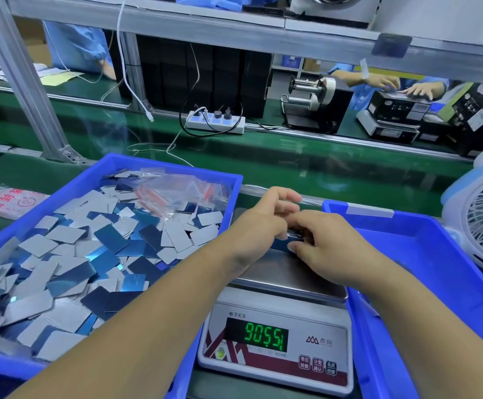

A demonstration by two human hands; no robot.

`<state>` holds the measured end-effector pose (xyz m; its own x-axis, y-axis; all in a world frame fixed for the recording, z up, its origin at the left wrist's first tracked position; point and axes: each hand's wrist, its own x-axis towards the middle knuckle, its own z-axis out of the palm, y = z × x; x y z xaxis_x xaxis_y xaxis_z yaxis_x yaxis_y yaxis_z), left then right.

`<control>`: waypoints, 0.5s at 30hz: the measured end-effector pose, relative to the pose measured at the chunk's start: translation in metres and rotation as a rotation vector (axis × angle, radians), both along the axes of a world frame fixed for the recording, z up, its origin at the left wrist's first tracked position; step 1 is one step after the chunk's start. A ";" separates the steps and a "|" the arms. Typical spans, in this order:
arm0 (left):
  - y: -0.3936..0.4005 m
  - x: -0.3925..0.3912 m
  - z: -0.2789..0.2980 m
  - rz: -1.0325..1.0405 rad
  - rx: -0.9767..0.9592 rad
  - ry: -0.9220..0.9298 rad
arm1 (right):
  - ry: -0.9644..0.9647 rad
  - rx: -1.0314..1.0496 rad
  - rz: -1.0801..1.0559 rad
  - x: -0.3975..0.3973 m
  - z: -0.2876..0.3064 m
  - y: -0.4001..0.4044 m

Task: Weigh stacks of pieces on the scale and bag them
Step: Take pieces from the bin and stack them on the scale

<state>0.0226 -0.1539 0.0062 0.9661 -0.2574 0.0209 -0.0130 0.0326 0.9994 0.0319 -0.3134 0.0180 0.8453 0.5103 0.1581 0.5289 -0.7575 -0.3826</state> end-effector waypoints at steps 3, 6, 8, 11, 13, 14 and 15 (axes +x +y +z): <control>0.004 0.001 0.001 0.083 -0.132 0.011 | 0.073 0.110 -0.046 -0.001 -0.001 -0.003; 0.019 0.005 0.007 0.241 -0.159 -0.007 | 0.306 0.333 -0.106 0.002 0.000 -0.005; 0.032 0.009 0.009 0.346 -0.139 -0.020 | 0.414 0.342 -0.123 0.002 0.001 -0.005; 0.047 0.012 0.010 0.466 -0.156 0.010 | 0.326 0.197 -0.156 0.002 -0.001 -0.003; 0.052 0.014 0.009 0.504 -0.137 0.016 | 0.234 0.122 -0.190 0.002 -0.001 -0.001; 0.052 0.015 0.009 0.510 -0.128 0.016 | 0.218 0.111 -0.199 0.003 -0.001 0.000; 0.053 0.016 0.009 0.512 -0.119 0.016 | 0.215 0.110 -0.205 0.003 -0.003 0.000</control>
<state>0.0385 -0.1012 0.0149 0.9680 0.2510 0.0054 -0.0417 0.1395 0.9893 0.0351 -0.3130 0.0153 0.9489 0.3155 0.0096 0.2676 -0.7882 -0.5542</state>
